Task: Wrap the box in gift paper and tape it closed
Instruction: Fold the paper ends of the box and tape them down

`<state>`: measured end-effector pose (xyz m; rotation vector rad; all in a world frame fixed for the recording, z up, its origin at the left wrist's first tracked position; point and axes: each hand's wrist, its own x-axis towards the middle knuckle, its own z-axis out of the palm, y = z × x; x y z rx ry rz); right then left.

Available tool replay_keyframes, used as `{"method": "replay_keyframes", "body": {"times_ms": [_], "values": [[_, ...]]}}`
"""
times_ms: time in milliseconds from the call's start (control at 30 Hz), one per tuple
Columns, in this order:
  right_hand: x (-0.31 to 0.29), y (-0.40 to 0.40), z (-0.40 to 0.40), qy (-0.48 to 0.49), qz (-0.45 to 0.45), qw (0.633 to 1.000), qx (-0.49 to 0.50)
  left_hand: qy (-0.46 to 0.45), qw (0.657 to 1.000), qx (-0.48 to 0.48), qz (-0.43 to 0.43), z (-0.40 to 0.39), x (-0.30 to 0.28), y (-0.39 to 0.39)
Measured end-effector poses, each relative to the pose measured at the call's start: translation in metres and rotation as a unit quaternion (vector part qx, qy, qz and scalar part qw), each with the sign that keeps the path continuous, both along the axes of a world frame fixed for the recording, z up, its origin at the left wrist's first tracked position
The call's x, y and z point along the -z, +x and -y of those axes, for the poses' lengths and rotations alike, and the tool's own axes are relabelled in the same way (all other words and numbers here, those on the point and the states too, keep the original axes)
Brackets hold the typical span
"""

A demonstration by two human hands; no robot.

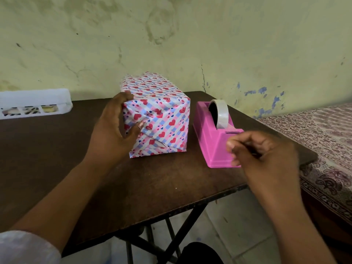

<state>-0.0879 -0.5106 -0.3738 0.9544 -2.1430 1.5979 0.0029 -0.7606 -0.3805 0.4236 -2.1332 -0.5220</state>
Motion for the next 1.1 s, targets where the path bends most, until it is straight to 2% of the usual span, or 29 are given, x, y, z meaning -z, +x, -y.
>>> {"method": "replay_keyframes", "body": {"times_ms": [133,333,433,567,800,1100], "values": [[0.007,0.011,0.038,-0.017,-0.007,0.991,-0.134,-0.002,1.0,-0.001,0.0,0.002,0.0,0.001],[0.006,0.003,0.083,0.052,-0.069,0.972,-0.217,-0.015,1.0,0.006,-0.005,0.004,0.001,0.003],[-0.001,-0.002,0.103,0.057,-0.067,0.968,-0.234,-0.021,1.0,0.008,-0.003,0.006,0.001,0.003],[-0.007,-0.009,0.119,0.045,-0.09,0.971,-0.217,-0.022,1.0,0.004,-0.004,0.009,0.001,0.002],[-0.006,-0.012,0.131,0.084,-0.115,0.974,-0.175,-0.036,0.999,0.011,-0.013,0.01,0.004,0.002],[-0.005,-0.003,0.147,0.086,-0.144,0.984,-0.065,-0.038,0.999,0.015,-0.018,0.011,0.003,0.003]]}}
